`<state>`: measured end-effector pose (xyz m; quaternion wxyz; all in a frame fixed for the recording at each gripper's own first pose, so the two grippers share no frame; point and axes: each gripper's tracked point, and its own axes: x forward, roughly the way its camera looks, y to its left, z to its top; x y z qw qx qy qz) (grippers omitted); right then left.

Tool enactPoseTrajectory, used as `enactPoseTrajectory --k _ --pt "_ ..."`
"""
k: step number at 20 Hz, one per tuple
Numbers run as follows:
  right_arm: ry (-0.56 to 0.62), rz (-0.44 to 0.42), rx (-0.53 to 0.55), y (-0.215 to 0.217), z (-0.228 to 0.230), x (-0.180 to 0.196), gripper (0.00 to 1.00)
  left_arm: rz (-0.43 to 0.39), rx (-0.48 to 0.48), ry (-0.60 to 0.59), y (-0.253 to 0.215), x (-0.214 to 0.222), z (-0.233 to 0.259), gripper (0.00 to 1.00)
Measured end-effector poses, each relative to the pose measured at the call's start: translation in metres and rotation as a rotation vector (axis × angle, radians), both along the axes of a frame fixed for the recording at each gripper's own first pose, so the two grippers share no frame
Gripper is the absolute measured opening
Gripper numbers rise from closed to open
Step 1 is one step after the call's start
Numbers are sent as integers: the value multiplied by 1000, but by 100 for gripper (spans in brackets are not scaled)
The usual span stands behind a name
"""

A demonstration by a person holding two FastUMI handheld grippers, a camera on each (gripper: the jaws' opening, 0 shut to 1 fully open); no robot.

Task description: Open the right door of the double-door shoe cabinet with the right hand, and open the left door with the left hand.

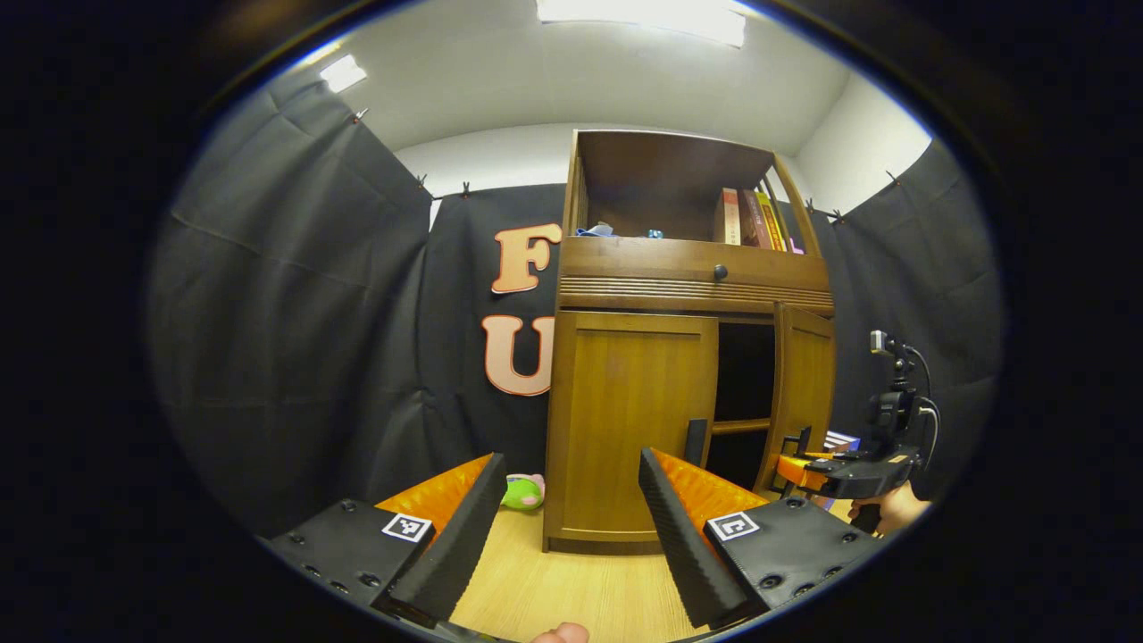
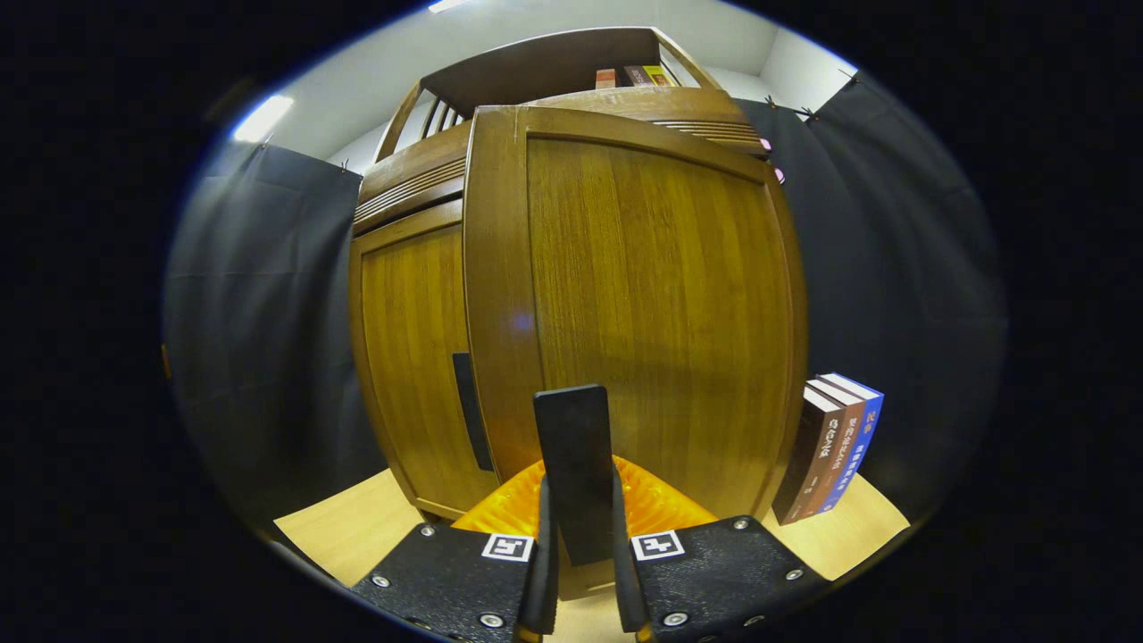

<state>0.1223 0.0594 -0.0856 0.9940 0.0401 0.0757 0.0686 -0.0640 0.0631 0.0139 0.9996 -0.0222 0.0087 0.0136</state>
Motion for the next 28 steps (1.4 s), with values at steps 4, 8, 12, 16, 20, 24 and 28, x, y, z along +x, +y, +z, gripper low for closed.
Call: enactPoseTrajectory --k 4,8,12,16,20,24,28 --pt "13 -27 -7 -21 3 -25 26 -55 -19 26 -20 5 -9 96" --pt "21 -53 -25 -50 4 -51 25 -88 -25 25 -39 15 -9 96" --pt "26 -97 -33 -83 0 -76 21 -111 -26 22 -58 21 -11 94" --pt "25 -125 -61 -106 1 -87 16 -120 -17 15 -76 29 -10 96" --pt "21 -145 -74 -133 3 -96 24 -115 -48 9 -95 32 -9 94" --pt "29 -195 -141 -179 1 -102 8 -106 -49 6 -113 36 -12 94" --pt "21 -181 -44 -204 3 -102 3 -118 -61 3 -136 42 -14 94"
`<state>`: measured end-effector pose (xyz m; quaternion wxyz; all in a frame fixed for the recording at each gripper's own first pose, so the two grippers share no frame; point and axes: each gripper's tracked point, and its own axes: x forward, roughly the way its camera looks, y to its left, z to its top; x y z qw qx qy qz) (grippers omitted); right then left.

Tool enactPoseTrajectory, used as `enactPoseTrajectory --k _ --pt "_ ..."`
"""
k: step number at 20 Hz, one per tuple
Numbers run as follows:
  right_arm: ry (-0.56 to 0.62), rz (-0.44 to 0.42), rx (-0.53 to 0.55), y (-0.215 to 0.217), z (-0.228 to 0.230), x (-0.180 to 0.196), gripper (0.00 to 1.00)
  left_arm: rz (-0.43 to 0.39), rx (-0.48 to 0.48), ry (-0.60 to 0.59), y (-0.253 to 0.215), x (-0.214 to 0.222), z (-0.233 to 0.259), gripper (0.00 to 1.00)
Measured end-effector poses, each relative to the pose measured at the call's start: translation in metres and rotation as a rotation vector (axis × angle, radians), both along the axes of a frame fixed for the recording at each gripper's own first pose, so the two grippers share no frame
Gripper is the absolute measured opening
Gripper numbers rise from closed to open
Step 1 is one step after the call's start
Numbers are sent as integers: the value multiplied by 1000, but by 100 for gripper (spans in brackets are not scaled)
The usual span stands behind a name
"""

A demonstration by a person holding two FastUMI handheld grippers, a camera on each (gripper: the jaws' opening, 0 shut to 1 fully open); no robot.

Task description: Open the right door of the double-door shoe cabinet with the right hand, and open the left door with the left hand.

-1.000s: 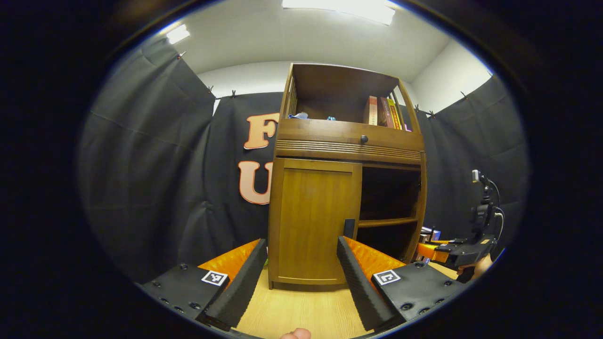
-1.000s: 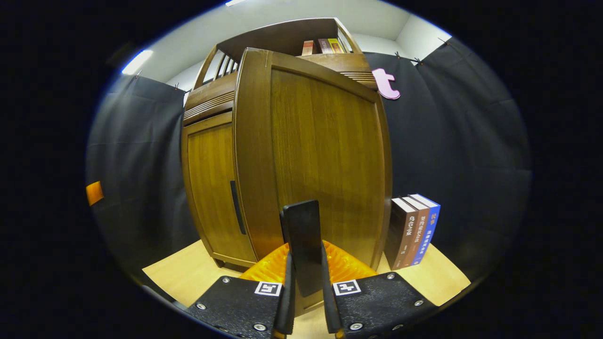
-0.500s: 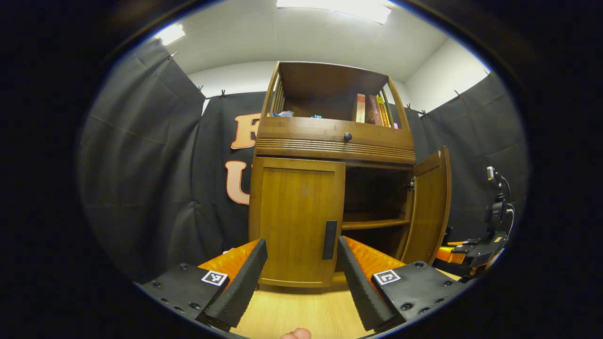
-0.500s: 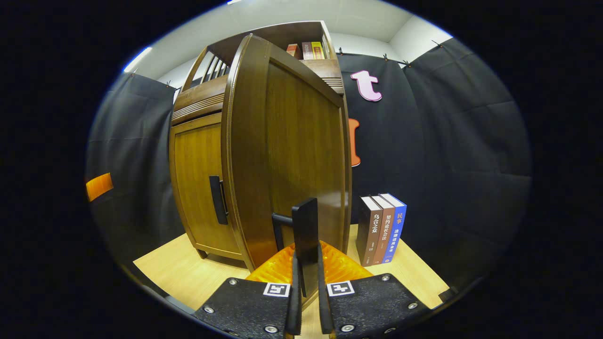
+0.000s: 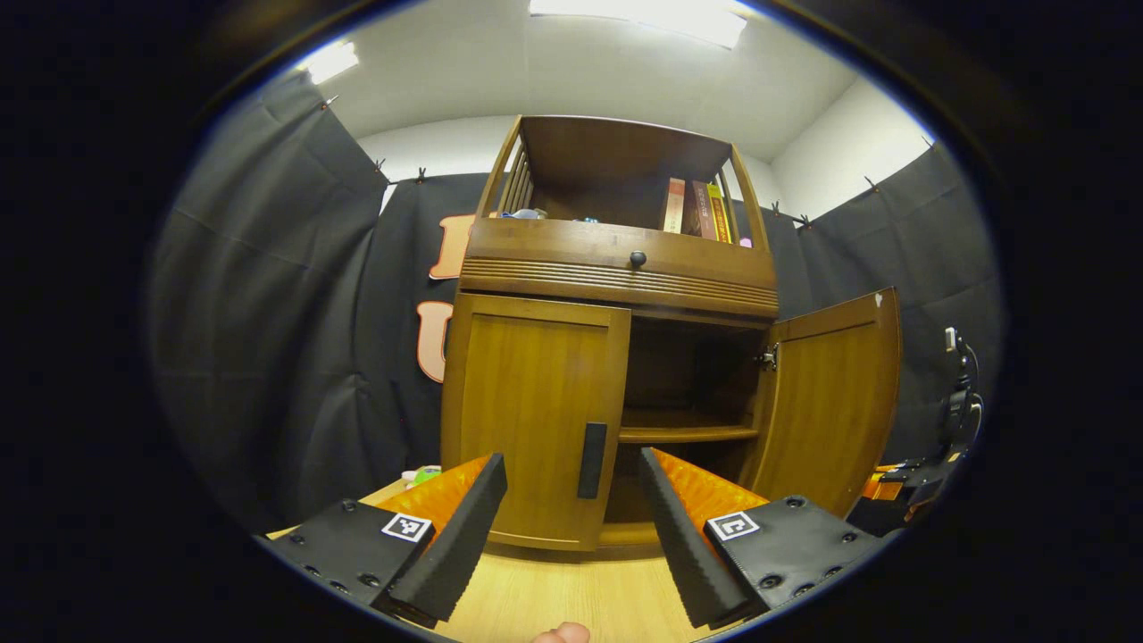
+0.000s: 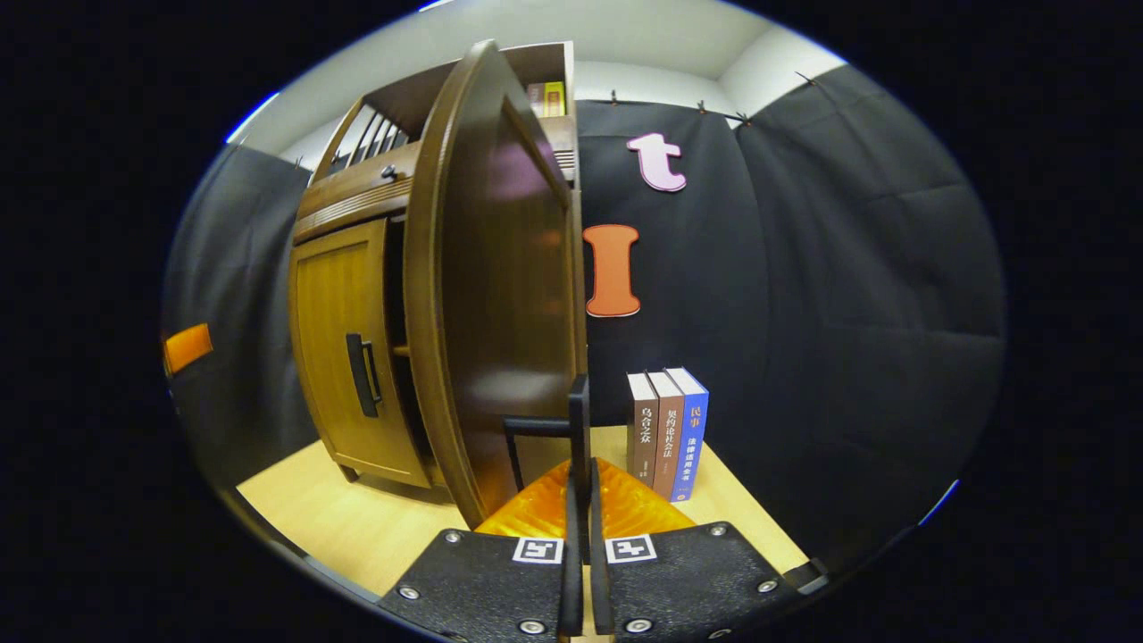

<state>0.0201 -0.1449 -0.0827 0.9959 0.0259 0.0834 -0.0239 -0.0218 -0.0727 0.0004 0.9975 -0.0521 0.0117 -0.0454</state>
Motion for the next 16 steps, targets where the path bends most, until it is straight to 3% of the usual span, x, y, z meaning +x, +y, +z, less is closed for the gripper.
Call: enactPoseTrajectory --k 1,2,3,4,14,16 --pt "-8 6 12 -7 0 1 3 -1 -2 1 -4 2 -2 94" --pt "-14 19 22 -12 0 1 13 0 -3 2 -8 4 -3 94" --pt "-18 36 21 -17 0 1 2 -2 -3 3 -12 5 -5 94" --pt "-20 56 19 -20 1 1 2 -2 -1 5 -15 7 -6 94" --pt "-57 261 -7 -50 3 4 4 8 23 10 -30 16 -12 94" --pt "-52 264 5 -49 3 4 6 8 20 19 -31 16 -15 94"
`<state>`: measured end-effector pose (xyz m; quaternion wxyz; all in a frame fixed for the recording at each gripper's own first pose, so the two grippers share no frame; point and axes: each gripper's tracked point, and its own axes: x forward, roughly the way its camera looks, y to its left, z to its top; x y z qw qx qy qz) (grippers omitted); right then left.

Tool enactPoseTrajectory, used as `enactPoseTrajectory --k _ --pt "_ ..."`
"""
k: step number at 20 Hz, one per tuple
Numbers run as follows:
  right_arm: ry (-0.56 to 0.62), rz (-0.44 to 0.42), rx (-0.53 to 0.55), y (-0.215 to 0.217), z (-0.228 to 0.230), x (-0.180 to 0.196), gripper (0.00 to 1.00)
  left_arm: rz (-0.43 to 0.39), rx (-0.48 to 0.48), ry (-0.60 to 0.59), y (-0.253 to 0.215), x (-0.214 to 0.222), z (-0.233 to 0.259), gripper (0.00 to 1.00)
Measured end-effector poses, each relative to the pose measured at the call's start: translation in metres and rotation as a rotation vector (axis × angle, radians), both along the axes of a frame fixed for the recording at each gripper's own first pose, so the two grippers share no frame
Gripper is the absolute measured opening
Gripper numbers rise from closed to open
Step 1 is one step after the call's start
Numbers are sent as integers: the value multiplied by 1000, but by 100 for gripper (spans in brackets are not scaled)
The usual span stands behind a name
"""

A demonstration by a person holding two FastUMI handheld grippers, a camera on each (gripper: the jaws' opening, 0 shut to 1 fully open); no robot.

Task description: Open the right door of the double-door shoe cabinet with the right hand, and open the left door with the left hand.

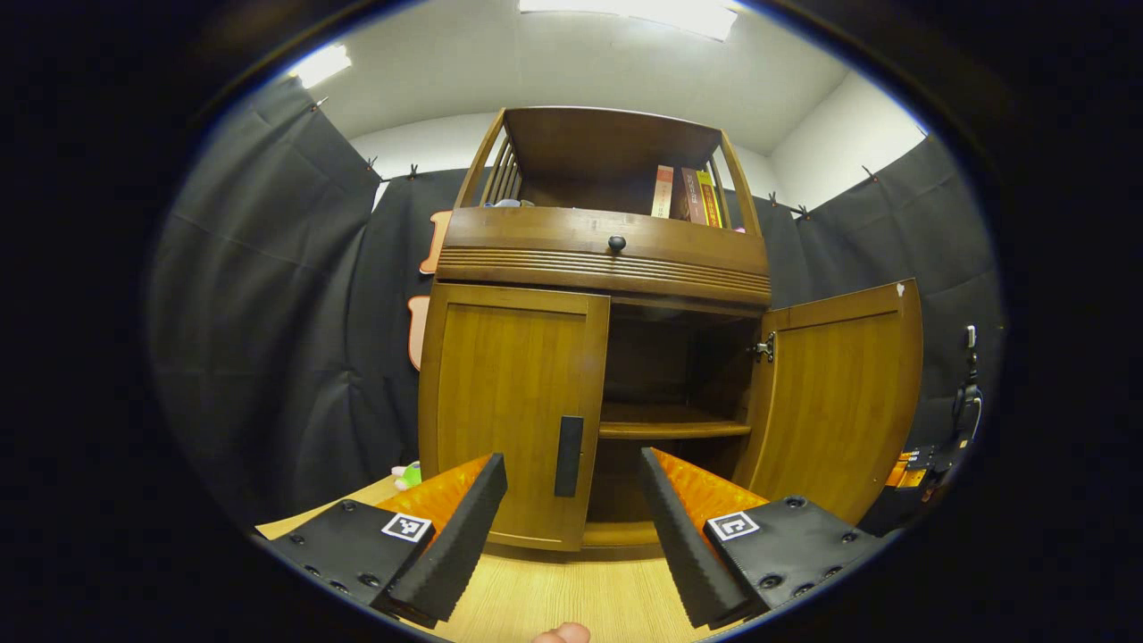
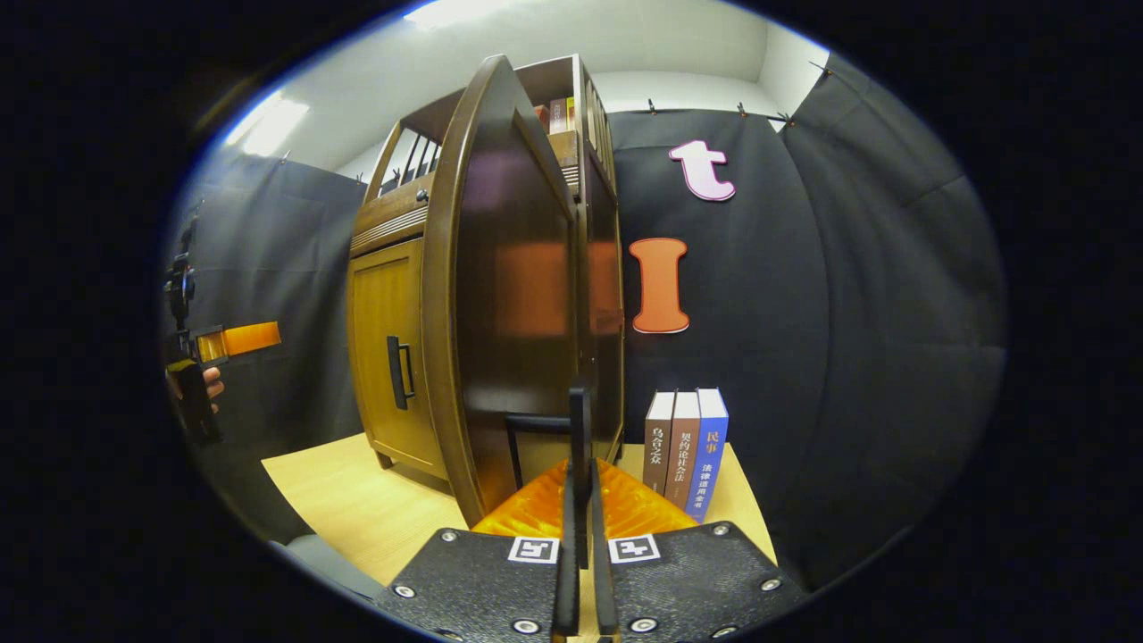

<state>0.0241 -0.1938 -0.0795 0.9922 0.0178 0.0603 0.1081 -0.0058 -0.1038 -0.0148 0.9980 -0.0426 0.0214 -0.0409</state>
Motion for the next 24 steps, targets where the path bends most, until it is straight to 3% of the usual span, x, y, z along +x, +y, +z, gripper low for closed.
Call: enactPoseTrajectory --k 8,11,12,13,14,15,16,17,18,19,20,21,22,23,24 --pt "28 -81 27 -4 -1 -29 7 -25 7 22 -7 5 -9 94" --pt "-1 -143 23 -7 20 -46 7 -43 -1 30 -11 13 -15 94" --pt "9 -167 25 -8 24 -54 17 -53 0 36 -13 15 -17 94" --pt "25 -184 27 -7 26 -63 17 -59 2 39 -14 17 -19 95" --pt "35 -194 22 -2 31 -69 7 -60 5 37 -14 18 -19 95" --pt "32 -194 11 7 39 -73 6 -63 5 34 -14 20 -19 95" --pt "22 -200 -3 14 48 -76 17 -66 4 34 -15 22 -20 94" --pt "17 -227 0 19 52 -76 5 -69 3 35 -16 23 -21 94" --pt "27 -226 22 31 52 -76 17 -69 4 36 -14 24 -22 94" --pt "34 -208 37 49 49 -71 4 -68 5 36 -13 26 -22 94" --pt "33 -194 33 62 48 -67 4 -65 6 35 -11 26 -21 96" --pt "20 -178 24 73 51 -62 17 -60 8 31 -7 26 -20 95" --pt "-1 -180 10 80 54 -56 17 -52 11 30 -3 27 -19 94" --pt "-16 -194 2 82 56 -50 4 -43 15 31 2 26 -20 94" --pt "-22 -223 7 82 57 -42 5 -32 19 30 7 25 -20 94"
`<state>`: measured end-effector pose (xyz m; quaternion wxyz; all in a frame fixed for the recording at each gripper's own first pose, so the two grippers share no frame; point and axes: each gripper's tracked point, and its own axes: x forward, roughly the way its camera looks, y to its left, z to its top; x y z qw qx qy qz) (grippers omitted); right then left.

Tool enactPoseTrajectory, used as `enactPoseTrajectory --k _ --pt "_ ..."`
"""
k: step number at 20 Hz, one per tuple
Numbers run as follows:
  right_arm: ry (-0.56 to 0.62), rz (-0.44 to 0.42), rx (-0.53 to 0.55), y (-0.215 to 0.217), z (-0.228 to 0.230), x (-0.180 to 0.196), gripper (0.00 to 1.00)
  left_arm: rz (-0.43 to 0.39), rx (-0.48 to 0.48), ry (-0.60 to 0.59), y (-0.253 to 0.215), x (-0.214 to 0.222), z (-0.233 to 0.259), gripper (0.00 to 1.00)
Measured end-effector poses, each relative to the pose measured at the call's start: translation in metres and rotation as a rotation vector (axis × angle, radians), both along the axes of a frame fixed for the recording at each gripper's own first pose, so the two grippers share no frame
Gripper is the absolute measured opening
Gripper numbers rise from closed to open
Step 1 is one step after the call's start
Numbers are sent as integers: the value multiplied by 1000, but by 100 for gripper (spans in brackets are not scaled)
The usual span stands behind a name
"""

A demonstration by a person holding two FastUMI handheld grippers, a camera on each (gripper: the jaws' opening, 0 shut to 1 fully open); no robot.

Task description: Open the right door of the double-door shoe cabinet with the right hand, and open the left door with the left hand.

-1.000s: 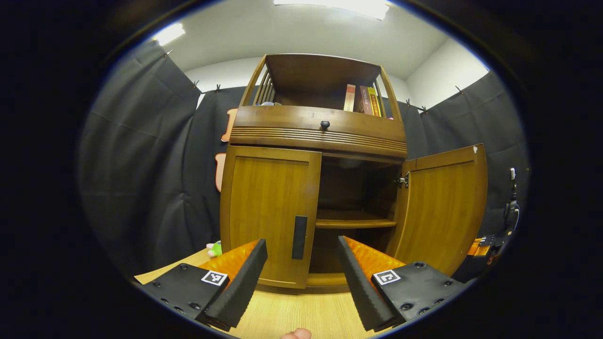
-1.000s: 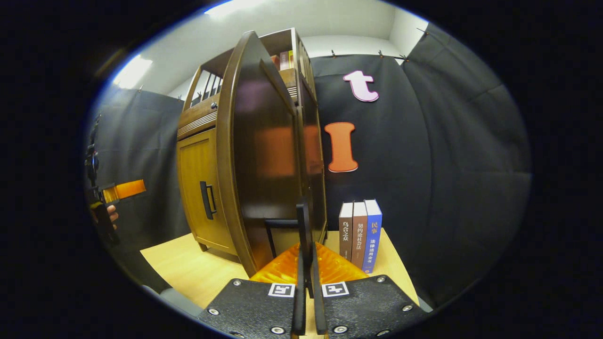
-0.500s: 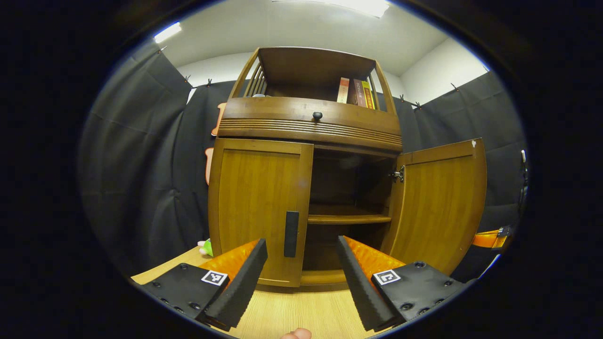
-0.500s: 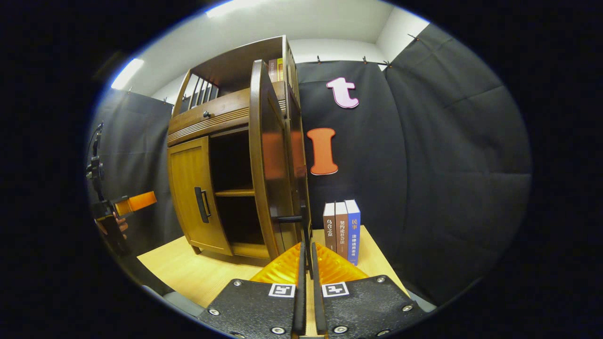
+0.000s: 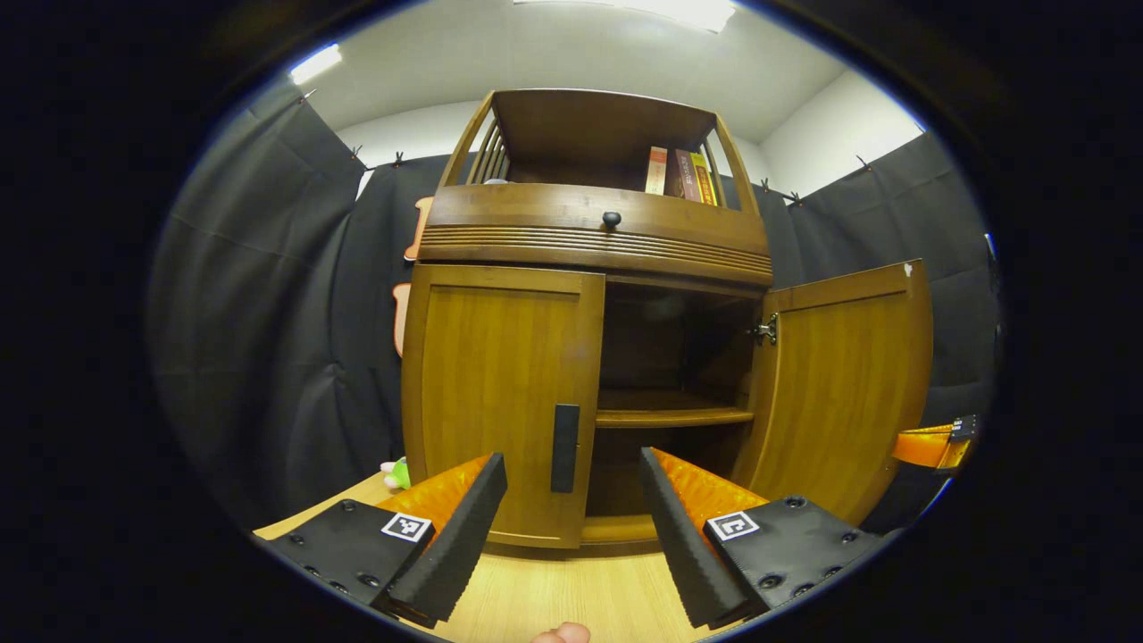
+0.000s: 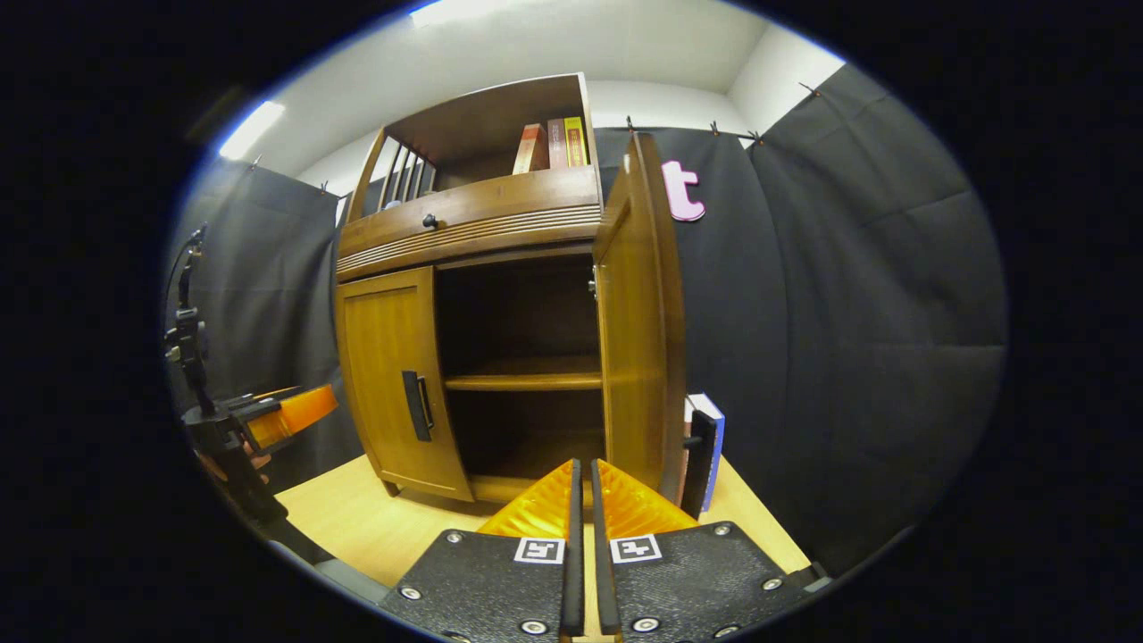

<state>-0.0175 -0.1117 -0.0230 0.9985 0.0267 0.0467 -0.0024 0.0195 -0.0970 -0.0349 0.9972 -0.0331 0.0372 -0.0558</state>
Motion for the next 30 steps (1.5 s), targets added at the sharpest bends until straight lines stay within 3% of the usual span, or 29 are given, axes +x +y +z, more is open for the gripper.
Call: enactPoseTrajectory --k 3,8,11,12,13,24,28,30 --pt "-36 -17 32 11 7 20 10 31 11 -7 15 -3 2 94" --pt "-44 21 -13 30 5 29 67 58 15 -6 31 -1 3 98" --pt "-50 37 26 40 5 26 100 48 13 -3 30 7 4 94" --pt "-42 32 36 41 1 25 100 39 8 -3 27 12 4 94" --pt "-36 27 40 40 -1 24 92 27 0 2 24 15 2 94" --pt "-1 53 34 45 -16 2 92 -28 5 26 -12 132 -27 94" --pt "-5 55 29 43 -13 -7 92 -63 -29 86 -30 174 -61 95" --pt "-7 38 40 38 -11 -10 92 -38 -29 86 -26 189 -73 94"
